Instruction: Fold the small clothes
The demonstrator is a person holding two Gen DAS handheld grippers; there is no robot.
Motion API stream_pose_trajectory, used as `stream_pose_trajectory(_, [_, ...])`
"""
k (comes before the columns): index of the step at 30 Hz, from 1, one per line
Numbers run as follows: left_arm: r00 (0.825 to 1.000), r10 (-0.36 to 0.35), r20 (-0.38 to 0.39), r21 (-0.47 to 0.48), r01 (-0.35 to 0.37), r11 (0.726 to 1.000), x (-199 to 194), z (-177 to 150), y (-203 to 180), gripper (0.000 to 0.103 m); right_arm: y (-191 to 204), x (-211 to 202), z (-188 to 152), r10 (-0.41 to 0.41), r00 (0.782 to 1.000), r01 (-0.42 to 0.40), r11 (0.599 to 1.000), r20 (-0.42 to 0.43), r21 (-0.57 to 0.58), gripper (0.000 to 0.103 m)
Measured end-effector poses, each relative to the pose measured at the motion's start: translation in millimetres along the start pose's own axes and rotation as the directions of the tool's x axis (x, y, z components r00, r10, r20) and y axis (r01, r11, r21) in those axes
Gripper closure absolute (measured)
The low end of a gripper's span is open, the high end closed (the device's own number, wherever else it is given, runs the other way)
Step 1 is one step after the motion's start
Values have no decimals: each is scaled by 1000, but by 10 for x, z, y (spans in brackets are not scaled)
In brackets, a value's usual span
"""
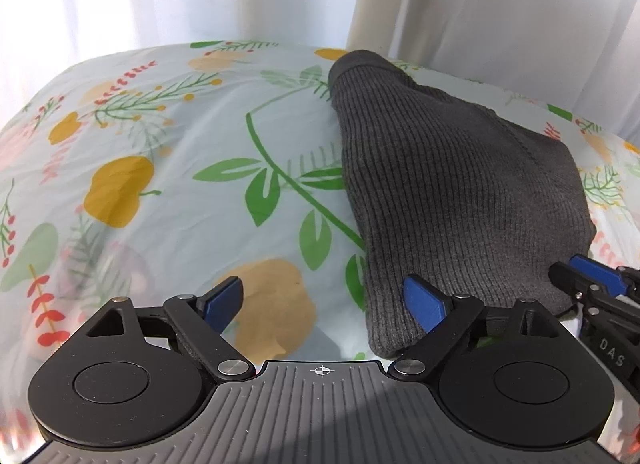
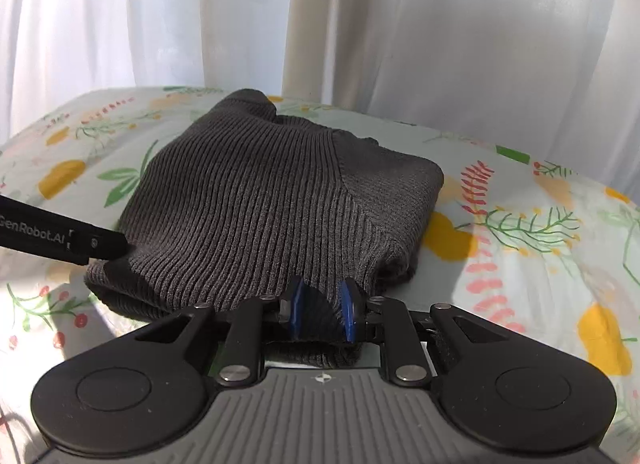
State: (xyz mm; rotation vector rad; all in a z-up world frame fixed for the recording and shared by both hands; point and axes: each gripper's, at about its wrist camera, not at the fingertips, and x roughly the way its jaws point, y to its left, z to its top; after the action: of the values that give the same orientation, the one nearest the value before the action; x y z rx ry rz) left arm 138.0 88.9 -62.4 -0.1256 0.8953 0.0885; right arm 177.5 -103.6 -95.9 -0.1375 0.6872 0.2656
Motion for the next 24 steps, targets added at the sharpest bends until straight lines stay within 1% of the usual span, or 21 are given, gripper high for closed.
stream_pose_trajectory(2, [1000,0,6,9,0,1000,-4,-12,19,6,-4,-28,1,2,1000,-2,1000,-10,-6,85])
stream_pose_trajectory(5, [1000,-7,-9,-16,7,1000,-68,-13,83,6,7,-34,44,-1,999,1,1000,-42,8,85])
stream_pose_trajectory(6, [1000,0,-8,-17,0,1000,-105,-24,102,5,5,-48,61,2,998,-1,1000,-58,24,83])
stream_pose_trajectory(7, [1000,19,-7,-10,-19,1000,-150,-43,114,2,-4,-75,75,11,997,-8,999,-73,44,81])
stream_pose_trajectory(8, [999,45,-12,-1,-45,999,-190,-65,119,2,-21,-121,86,29,996,-23,997,-87,71,76])
stream_pose_trajectory(9, [998,62,-17,7,-62,998,-229,-85,127,2,-39,-170,89,51,994,-42,995,-96,94,53])
stream_pose_trajectory(10, [998,67,-20,14,-67,998,-262,-108,124,2,-54,-206,79,60,989,-43,991,-134,126,30])
stream_pose_trajectory(11, [998,62,-28,21,-62,998,-290,-130,122,1,-64,-237,55,73,982,-47,988,-175,146,3])
stream_pose_trajectory(13, [996,51,-66,26,-50,998,-311,-164,105,1,-72,-319,-32,139,968,-105,980,-208,168,5])
stream_pose_trajectory(16, [994,22,-110,21,-19,1000,-335,-204,61,0,-32,-372,-107,123,952,-76,982,-282,173,5])
stream_pose_trajectory(18, [991,-14,-130,17,17,1000,-354,-212,35,0,-6,-392,-88,114,945,-61,982,-307,177,4])
stream_pose_trajectory(19, [991,-26,-135,20,29,999,-363,-206,23,0,13,-400,-63,95,945,-41,984,-314,175,4])
stream_pose_trajectory(20, [990,-34,-139,24,38,999,-374,-198,-1,0,30,-409,-23,58,946,-3,986,-318,170,4])
stream_pose_trajectory(22, [988,-40,-146,30,45,999,-388,-170,-24,0,47,-457,36,0,955,51,985,-297,162,4])
stream_pose_trajectory(24, [986,-54,-156,38,61,997,-400,-136,-43,0,42,-492,96,-21,961,68,985,-275,162,4])
